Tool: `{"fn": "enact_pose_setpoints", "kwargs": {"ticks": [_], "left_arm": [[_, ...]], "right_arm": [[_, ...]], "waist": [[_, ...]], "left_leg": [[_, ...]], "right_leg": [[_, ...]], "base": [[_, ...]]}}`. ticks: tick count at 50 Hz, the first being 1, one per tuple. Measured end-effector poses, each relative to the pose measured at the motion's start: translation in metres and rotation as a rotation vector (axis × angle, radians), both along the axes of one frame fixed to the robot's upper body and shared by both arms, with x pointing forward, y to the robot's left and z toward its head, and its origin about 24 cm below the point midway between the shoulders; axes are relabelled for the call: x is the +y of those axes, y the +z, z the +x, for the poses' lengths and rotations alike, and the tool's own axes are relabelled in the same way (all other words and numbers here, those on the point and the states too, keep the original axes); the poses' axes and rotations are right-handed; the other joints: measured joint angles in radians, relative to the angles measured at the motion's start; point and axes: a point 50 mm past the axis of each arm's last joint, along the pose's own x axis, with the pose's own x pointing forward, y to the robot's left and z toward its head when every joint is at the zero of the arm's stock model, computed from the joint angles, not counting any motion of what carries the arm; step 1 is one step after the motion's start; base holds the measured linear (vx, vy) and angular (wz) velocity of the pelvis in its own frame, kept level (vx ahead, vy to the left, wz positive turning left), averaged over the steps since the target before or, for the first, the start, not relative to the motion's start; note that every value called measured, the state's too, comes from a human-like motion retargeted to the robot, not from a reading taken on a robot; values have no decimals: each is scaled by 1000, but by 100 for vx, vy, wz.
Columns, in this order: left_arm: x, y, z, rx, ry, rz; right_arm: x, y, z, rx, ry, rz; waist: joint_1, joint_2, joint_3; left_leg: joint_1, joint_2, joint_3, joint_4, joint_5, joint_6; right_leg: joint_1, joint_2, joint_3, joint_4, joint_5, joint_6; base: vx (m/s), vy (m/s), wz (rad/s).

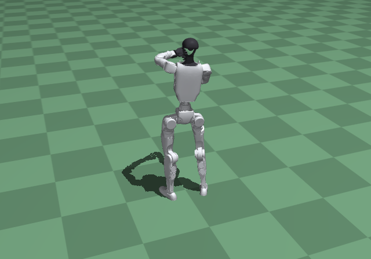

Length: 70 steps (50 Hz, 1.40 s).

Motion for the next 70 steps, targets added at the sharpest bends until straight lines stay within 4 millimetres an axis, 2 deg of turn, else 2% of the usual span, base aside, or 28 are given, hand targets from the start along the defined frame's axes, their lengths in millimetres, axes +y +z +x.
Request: {"fn": "enact_pose_setpoints", "kwargs": {"ticks": [7,11,15,20,23,27,31,35,39,43,49,56,59,63,70], "left_arm": [[-1,2,-1,-17,-6,5],[4,4,1,35,13,-91],[19,5,5,213,39,-358],[51,-7,7,590,5,-915],[73,-22,1,778,-58,-1243],[103,-50,-15,906,-127,-1561],[129,-86,-36,949,-116,-1771],[152,-124,-58,967,-23,-1922],[170,-158,-77,985,105,-2012],[183,-181,-92,1007,219,-2050],[194,-202,-107,1046,331,-2094],[202,-217,-115,1079,417,-2126],[203,-222,-118,1100,444,-2111],[203,-226,-121,1120,465,-2083],[202,-227,-128,1115,470,-2066]], "right_arm": [[3,6,-1,-26,7,3],[3,11,-3,-39,15,36],[2,21,-11,-76,47,90],[-4,26,-32,-93,139,196],[-10,21,-46,-66,191,259],[-21,11,-61,-28,222,348],[-33,8,-70,-26,216,442],[-46,21,-68,-77,192,492],[-61,48,-57,-164,137,481],[-79,81,-41,-236,78,480],[-114,132,-15,-247,10,577],[-177,183,8,-157,-204,604],[-203,198,7,-109,-336,569],[-235,213,-5,-53,-517,534],[-274,223,-33,0,-771,519]], "waist": [[7,-3,-5],[14,-6,-4],[23,-8,9],[36,-12,38],[43,-14,62],[51,-20,99],[66,-31,135],[90,-44,170],[126,-57,201],[176,-62,225],[242,-64,254],[293,-65,275],[312,-64,276],[338,-61,276],[374,-48,276]], "left_leg": [[3,-1,-5,0,-3,0],[6,-2,-4,0,-5,1],[11,-3,0,-1,-6,2],[14,0,11,0,-8,1],[10,3,20,2,-9,0],[-3,9,33,3,-6,-1],[-25,17,46,1,0,0],[-50,25,58,-6,11,4],[-75,34,65,-17,27,7],[-101,62,71,-33,51,-3],[-129,90,59,-53,84,-17],[-146,99,26,-64,106,-26],[-155,104,15,-66,113,-31],[-168,113,3,-70,122,-39],[-188,127,-7,-73,136,-53]], "right_leg": [[4,-2,-4,3,-4,1],[6,-3,-4,4,-6,1],[8,-3,1,4,-7,0],[6,0,12,0,-4,-1],[-2,5,22,-4,0,-1],[-21,13,36,-8,8,1],[-49,23,50,-17,22,9],[-79,37,62,-31,41,24],[-104,53,68,-52,65,45],[-129,90,69,-79,91,50],[-150,126,52,-98,111,50],[-157,132,23,-89,106,50],[-161,135,13,-84,103,50],[-170,144,2,-84,103,50],[-181,160,-10,-95,110,50]], "base": [[0,0,0],[0,0,0],[0,0,0],[0,0,0],[0,0,0],[0,0,0],[-4,-4,-13],[-6,-7,-15],[-6,-9,-9],[-7,-16,-8],[-4,-13,10],[0,-8,25],[1,-8,20],[1,-8,15],[0,-7,8]]}}
